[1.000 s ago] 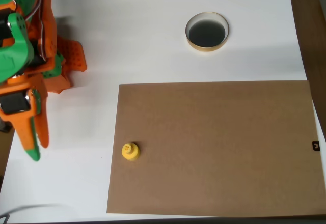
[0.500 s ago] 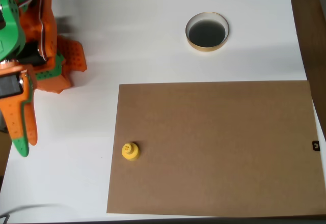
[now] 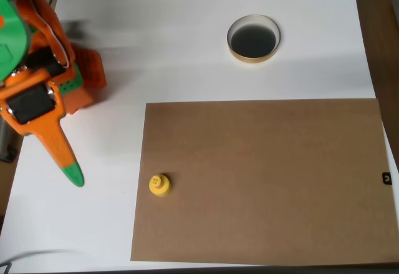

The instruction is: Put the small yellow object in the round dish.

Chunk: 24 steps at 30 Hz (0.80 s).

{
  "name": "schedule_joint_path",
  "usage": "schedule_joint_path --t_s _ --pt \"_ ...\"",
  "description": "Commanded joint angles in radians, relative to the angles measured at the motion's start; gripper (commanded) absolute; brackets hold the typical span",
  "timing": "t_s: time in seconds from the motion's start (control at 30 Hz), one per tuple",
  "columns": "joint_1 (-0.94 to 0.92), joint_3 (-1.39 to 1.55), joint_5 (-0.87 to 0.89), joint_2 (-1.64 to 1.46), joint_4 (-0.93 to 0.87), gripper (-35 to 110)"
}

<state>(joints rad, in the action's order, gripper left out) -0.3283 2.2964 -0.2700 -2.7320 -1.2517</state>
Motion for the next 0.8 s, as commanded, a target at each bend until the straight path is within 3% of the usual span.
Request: schedule_joint_path --t_s 0.0,0.77 --pt "0.021 -0.078 -0.021 0.087 -0.015 25" --pt "0.236 -0.232 0.043 0.584 -0.029 26"
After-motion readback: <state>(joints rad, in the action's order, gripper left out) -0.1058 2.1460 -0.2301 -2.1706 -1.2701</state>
